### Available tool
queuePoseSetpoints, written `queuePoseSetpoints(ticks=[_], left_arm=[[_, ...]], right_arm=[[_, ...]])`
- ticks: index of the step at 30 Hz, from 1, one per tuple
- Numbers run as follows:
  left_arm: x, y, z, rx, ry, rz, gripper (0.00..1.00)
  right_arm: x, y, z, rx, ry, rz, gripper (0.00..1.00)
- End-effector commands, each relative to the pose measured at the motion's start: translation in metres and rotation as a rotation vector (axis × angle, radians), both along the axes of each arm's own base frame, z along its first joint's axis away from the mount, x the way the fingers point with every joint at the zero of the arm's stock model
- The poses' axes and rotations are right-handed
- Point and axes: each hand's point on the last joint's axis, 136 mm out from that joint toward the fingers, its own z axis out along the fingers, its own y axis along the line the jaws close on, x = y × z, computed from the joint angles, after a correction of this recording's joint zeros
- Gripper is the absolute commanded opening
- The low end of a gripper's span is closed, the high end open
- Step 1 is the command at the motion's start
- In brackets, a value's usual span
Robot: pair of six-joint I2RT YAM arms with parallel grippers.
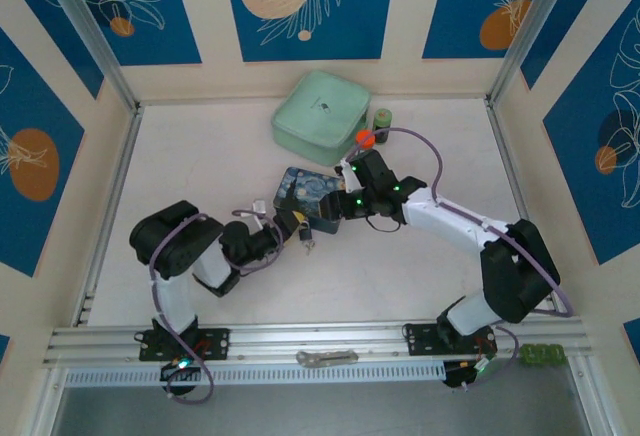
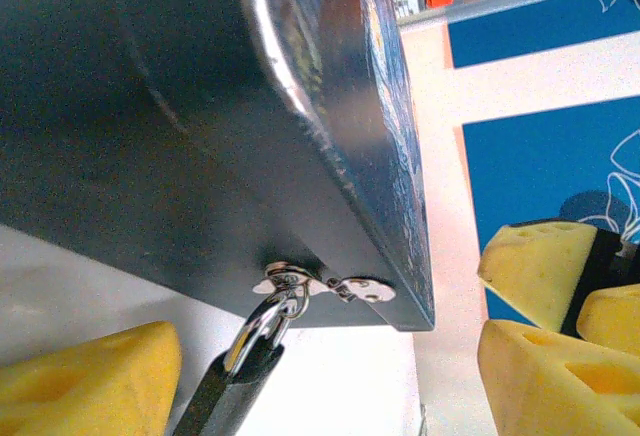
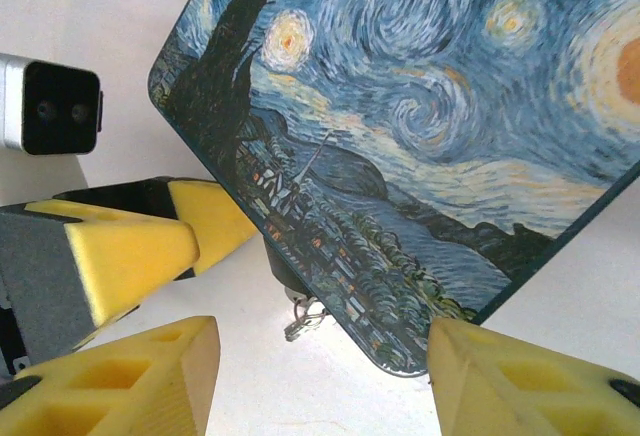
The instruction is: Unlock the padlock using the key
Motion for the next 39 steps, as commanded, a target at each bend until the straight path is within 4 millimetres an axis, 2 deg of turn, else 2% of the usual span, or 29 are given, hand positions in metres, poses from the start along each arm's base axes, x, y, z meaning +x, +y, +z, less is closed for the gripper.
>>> queuePoseSetpoints(ticks=[1, 8, 13, 15, 18, 25, 32, 39], left_arm=[[-0.007, 0.02, -0.042, 0.108, 0.126, 0.06, 0.78], [-0.002, 0.024, -0.04, 0.11, 0.117, 0.081, 0.75], [0.01, 0.037, -0.032, 0.107, 0.089, 0.126, 0.73], [0.013, 0.036, -0.031, 0.116, 0.089, 0.111, 0.68], [0.01, 0.026, -0.033, 0.145, 0.085, 0.041, 0.61], [-0.017, 0.012, -0.051, 0.322, 0.09, -0.201, 0.62], [-0.035, -0.002, -0.049, 0.477, 0.049, -0.392, 0.62], [-0.037, -0.021, -0.053, 0.446, 0.063, -0.417, 0.55]], right_arm=[[0.004, 0.002, 0.021, -0.01, -0.073, 0.007, 0.57], [-0.015, 0.018, 0.01, -0.114, -0.059, 0.05, 0.56], [-0.034, 0.038, -0.015, -0.194, -0.012, 0.056, 0.54], [-0.037, 0.043, -0.026, -0.204, 0.006, 0.031, 0.53], [-0.033, 0.039, -0.033, -0.203, 0.024, -0.035, 0.52], [-0.03, 0.028, -0.03, -0.127, 0.029, -0.076, 0.52], [-0.022, 0.001, -0.029, -0.072, 0.055, -0.146, 0.51], [-0.023, -0.013, -0.023, -0.058, 0.04, -0.175, 0.51]])
